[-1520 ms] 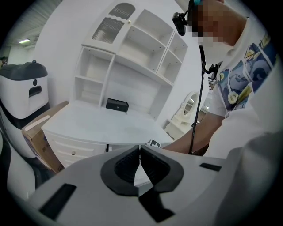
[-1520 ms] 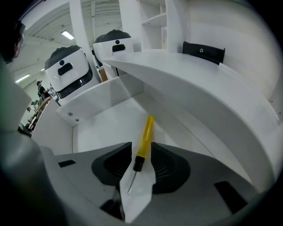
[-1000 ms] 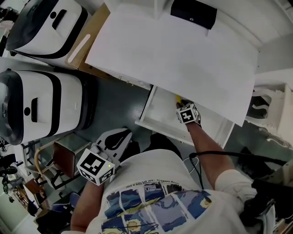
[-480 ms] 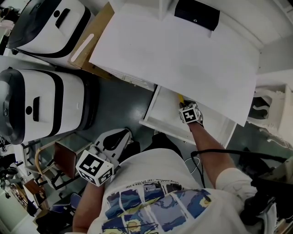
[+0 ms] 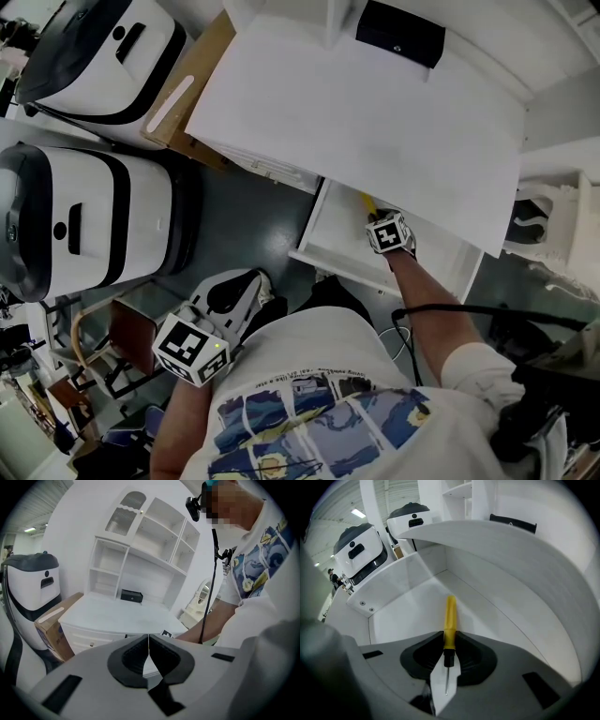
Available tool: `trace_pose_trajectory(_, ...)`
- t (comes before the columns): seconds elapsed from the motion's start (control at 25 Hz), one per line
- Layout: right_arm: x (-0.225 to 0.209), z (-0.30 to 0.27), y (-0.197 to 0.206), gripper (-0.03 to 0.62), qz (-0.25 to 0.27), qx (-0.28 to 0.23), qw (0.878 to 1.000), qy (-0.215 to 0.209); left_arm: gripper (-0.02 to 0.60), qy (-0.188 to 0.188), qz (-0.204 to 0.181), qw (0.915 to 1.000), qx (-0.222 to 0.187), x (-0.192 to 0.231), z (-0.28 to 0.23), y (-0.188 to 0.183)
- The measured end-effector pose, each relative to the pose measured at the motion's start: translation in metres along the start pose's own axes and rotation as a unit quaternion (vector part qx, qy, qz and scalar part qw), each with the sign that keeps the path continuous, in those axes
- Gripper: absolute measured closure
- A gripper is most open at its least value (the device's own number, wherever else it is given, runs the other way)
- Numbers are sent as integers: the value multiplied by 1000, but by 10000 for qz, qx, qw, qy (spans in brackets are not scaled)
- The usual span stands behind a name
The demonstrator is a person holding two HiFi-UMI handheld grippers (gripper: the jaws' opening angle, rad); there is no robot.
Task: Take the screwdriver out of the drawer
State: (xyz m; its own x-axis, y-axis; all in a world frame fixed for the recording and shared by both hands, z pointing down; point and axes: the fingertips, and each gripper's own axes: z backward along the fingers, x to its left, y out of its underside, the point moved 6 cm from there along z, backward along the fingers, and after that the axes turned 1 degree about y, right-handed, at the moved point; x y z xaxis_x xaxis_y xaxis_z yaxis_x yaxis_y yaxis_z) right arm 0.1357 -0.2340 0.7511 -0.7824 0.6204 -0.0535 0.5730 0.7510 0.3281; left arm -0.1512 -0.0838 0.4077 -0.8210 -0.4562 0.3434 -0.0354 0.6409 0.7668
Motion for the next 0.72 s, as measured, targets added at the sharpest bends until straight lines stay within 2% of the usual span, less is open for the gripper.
trace_pose_trajectory(0.2,8,7,-1,497,-22,20,10000,-65,566,56,-69,9999,-124,4,11,0)
trace_pose_trajectory(0.72,31,49,2,497,-78,-76,9995,288,566,364,-221,9983,-394,16,51,12)
